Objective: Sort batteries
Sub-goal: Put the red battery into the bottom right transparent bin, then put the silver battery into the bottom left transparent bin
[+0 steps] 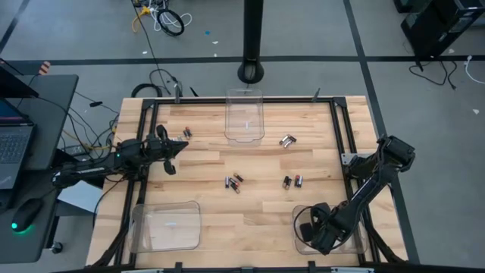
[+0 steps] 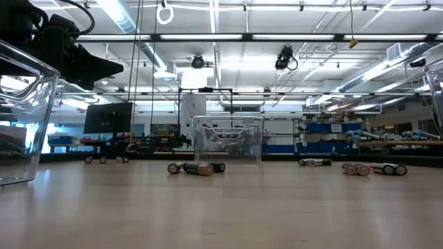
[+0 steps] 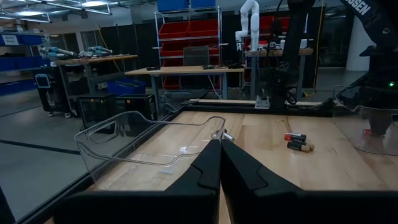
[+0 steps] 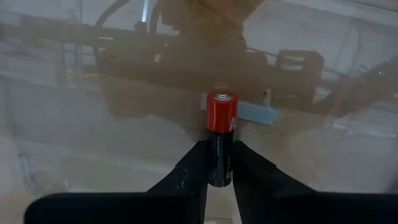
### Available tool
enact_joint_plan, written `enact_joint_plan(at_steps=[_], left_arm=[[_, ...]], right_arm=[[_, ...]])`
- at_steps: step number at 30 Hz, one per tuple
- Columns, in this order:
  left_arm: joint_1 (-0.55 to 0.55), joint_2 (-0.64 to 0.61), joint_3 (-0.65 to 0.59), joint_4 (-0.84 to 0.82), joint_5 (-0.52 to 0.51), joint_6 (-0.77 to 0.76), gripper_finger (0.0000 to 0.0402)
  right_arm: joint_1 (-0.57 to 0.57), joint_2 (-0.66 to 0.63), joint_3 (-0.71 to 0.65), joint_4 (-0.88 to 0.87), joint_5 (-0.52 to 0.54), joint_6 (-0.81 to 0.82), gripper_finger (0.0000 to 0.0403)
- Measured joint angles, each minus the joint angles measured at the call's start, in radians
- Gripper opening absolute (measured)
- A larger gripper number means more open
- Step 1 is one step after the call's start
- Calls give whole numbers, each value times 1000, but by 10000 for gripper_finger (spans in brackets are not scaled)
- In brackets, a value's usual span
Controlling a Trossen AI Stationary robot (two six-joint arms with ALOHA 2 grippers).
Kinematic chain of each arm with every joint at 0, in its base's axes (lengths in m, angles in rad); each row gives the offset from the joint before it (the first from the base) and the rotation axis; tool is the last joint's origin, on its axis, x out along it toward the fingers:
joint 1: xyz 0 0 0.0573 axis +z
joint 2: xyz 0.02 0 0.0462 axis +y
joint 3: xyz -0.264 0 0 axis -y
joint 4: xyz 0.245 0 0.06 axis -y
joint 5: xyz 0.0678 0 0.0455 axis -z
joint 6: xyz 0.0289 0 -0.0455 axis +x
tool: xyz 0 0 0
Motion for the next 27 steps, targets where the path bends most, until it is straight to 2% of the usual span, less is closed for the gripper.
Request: enact_joint_plan(at_steps=[10, 20, 24, 27], left_arm=[[0, 0, 0, 0, 0, 0, 17], [0, 0, 0, 0, 0, 0, 17], [0, 0, 0, 0, 0, 0, 17], [0, 0, 0, 0, 0, 0, 17]], right_arm=[[1, 7, 62, -42, -166, -59, 130], [-51, 7, 264, -323, -193, -246, 179], [-79, 6, 376, -365, -215, -426, 178], [-94, 5, 453, -393, -223, -540, 148]])
